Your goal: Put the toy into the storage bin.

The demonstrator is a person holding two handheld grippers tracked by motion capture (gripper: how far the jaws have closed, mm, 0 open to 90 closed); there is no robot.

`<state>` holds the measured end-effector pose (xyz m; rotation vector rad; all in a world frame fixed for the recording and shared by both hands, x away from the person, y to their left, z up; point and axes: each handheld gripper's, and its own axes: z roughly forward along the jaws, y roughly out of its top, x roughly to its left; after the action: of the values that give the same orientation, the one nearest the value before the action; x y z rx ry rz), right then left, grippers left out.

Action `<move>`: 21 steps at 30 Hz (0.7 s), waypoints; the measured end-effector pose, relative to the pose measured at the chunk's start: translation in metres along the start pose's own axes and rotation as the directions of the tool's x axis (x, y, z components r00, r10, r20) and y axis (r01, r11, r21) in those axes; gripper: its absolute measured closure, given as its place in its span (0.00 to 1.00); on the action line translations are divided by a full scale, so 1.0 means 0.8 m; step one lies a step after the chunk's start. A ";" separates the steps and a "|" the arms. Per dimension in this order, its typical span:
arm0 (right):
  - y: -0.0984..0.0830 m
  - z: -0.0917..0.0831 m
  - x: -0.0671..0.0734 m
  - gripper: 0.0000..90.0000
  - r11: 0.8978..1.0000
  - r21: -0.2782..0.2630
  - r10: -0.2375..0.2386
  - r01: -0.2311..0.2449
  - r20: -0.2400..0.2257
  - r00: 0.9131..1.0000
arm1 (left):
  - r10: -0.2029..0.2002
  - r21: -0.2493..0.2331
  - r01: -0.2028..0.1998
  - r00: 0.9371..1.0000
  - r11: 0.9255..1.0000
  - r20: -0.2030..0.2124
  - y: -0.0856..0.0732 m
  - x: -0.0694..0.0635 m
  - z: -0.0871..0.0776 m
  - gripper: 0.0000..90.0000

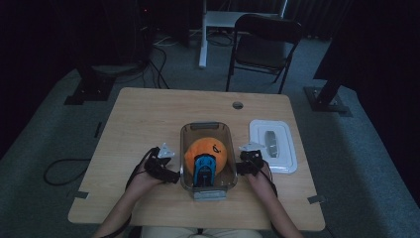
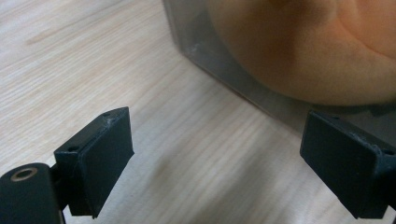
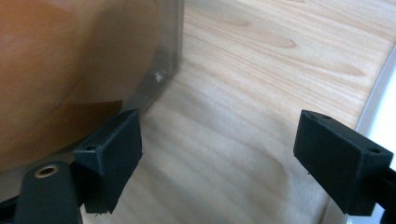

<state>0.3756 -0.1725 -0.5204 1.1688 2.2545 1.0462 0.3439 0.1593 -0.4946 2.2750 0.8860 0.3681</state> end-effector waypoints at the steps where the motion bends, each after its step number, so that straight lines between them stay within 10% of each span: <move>1: 0.000 0.000 0.000 0.17 1.000 0.000 0.000 0.000 0.000 1.000 | 0.000 0.000 0.000 1.000 1.000 0.000 0.000 0.000 0.000 0.11; 13: 0.017 0.018 -0.017 0.21 1.000 0.016 0.002 -0.001 -0.058 0.998 | 0.025 0.026 -0.026 1.000 0.999 0.010 -0.001 -0.016 0.001 0.11; 21: 0.027 -0.018 -0.028 0.15 0.994 -0.110 0.026 -0.027 -0.007 1.000 | 0.011 0.012 -0.011 0.999 1.000 0.034 -0.004 -0.018 0.003 0.10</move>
<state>0.3910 -0.1890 -0.4946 1.1542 2.1614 1.1699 0.3328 0.1498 -0.4990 2.2919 0.8611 0.3285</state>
